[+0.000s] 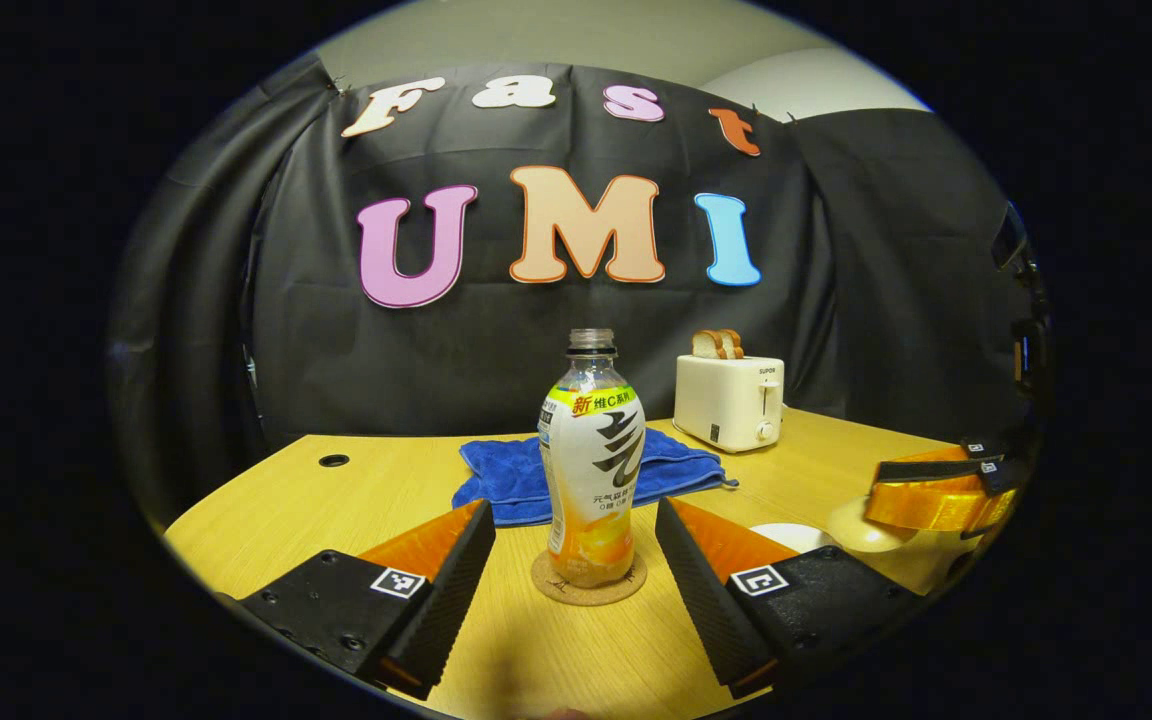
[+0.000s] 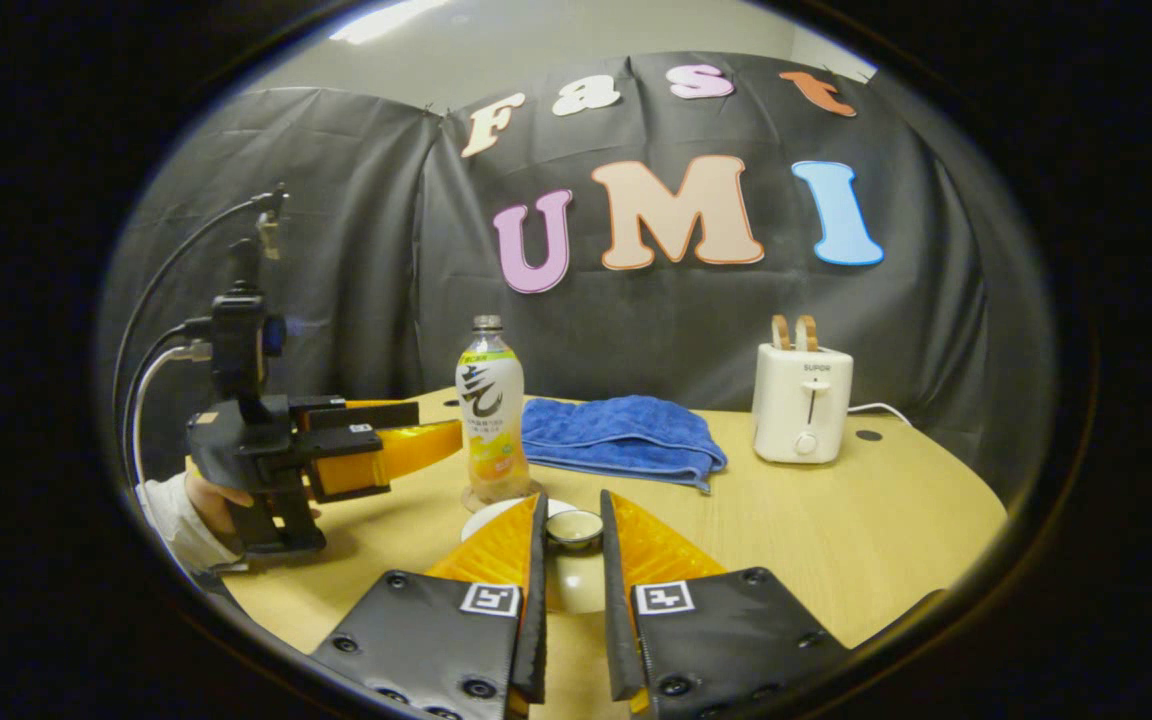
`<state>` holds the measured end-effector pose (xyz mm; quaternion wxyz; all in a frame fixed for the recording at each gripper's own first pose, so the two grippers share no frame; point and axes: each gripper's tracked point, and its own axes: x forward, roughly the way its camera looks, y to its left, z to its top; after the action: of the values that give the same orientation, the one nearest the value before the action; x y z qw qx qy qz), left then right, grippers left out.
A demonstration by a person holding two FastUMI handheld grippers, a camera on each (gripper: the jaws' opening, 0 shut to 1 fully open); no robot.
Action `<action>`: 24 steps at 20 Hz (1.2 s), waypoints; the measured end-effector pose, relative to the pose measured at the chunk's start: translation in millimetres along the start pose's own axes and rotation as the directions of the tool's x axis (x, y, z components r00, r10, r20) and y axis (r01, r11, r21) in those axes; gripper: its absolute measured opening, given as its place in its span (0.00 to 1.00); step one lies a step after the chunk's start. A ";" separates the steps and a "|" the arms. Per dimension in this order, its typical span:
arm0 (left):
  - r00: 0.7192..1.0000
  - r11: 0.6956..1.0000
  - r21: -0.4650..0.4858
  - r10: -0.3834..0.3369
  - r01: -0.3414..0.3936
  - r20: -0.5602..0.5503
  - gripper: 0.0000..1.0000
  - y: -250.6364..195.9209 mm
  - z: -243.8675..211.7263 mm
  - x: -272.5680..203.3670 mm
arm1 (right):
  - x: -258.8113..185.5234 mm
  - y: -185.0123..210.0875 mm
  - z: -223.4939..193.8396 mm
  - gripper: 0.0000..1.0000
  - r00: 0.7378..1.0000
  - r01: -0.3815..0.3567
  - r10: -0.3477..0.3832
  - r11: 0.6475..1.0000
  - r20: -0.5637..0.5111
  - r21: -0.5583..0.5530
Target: Open the teacup lid with one hand, grasp the water bottle and pour water into the teacup with the other hand; after pouring, place the water bottle on the coaster and then close the teacup lid.
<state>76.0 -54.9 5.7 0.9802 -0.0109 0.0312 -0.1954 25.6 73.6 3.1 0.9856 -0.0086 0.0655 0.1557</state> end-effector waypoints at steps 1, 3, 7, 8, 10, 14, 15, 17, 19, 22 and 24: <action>1.000 1.000 -0.005 0.005 -0.005 0.005 0.94 -0.6 0.7 -3.9 | 3.9 1.7 1.5 0.27 1.000 -0.006 0.006 1.000 0.002 0.003; 1.000 1.000 -0.013 0.010 -0.009 0.013 0.94 -2.8 3.8 -11.8 | 12.8 7.3 3.4 0.27 1.000 -0.014 0.014 1.000 0.004 0.007; 0.999 0.999 -0.022 0.038 -0.037 0.019 0.94 -3.1 7.4 -26.7 | 31.9 19.3 3.1 0.27 0.999 -0.039 0.038 0.999 0.003 0.013; 0.999 0.999 -0.020 0.040 -0.040 0.021 0.94 -3.8 7.6 -30.8 | 36.2 21.7 1.5 0.28 0.999 -0.041 0.041 0.999 -0.001 0.016; 0.998 0.999 -0.014 0.047 -0.046 0.029 0.94 -2.9 10.1 -37.2 | 41.2 24.8 -3.5 0.27 0.999 -0.045 0.045 0.999 -0.012 0.018; 0.997 0.998 -0.020 0.059 -0.058 0.040 0.94 -1.7 11.1 -45.9 | 48.4 27.3 -13.7 0.27 0.999 -0.042 0.042 0.999 -0.033 0.009; 0.997 0.998 -0.024 0.059 -0.058 0.042 0.94 -1.7 10.7 -46.7 | 49.3 28.4 -16.0 0.27 0.998 -0.042 0.042 0.999 -0.039 0.010; 0.998 0.998 -0.030 0.048 -0.047 0.027 0.94 -5.4 5.6 -46.4 | 51.1 30.1 -21.5 0.27 0.998 -0.041 0.042 0.999 -0.051 0.013; 0.999 0.998 -0.034 0.044 -0.043 0.023 0.95 -6.6 3.5 -47.3 | 52.2 33.0 -20.4 0.27 0.998 -0.045 0.045 0.999 -0.045 0.008; 0.999 0.998 -0.041 0.043 -0.042 0.016 0.95 -7.6 -1.1 -46.5 | 52.6 34.7 -24.9 0.27 0.998 -0.042 0.043 0.999 -0.053 0.005; 0.999 0.998 -0.044 0.045 -0.044 0.013 0.95 -6.8 -3.8 -46.7 | 53.1 35.9 -25.9 0.32 0.998 -0.039 0.039 0.999 -0.048 0.004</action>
<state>30.1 -43.2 4.8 0.9840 -0.0331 0.0291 -0.1728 61.4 123.0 -29.5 0.9806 -0.0094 0.0895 0.1744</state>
